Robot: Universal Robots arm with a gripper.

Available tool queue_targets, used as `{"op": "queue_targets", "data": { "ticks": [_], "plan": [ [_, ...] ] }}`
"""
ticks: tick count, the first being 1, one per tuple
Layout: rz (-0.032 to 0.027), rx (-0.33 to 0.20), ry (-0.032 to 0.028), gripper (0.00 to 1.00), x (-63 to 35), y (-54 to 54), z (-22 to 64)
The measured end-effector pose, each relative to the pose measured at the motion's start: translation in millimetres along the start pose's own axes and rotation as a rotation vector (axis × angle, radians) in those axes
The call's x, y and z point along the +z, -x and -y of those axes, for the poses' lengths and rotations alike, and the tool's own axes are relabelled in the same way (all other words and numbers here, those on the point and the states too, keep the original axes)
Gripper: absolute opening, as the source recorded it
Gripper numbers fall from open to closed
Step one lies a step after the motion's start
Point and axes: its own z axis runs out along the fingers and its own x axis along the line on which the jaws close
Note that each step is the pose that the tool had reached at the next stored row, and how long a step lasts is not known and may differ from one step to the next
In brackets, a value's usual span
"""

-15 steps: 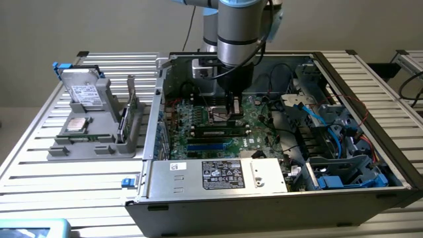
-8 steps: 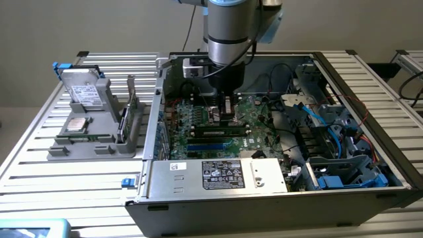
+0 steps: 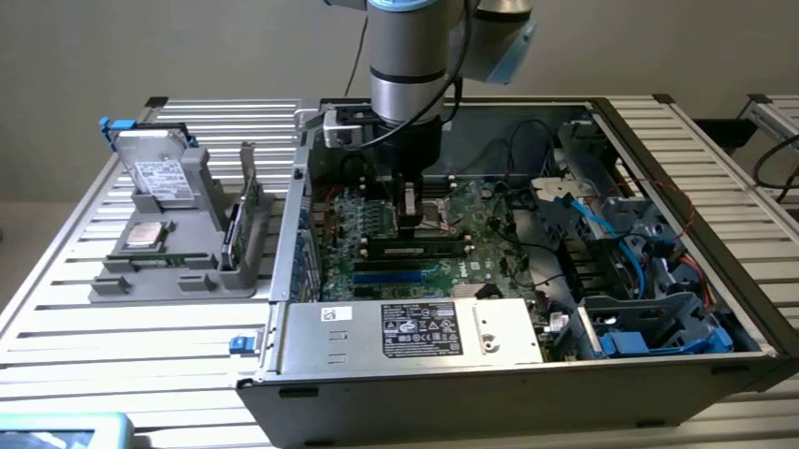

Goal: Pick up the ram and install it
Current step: 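Press down the ram until it locks into place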

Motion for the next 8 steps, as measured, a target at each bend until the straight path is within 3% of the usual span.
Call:
{"op": "queue_targets", "data": {
  "ticks": [8],
  "plan": [
    [-0.0002,0.006,0.0006,0.11,3.5,0.3,-3.9]
  ]
}}
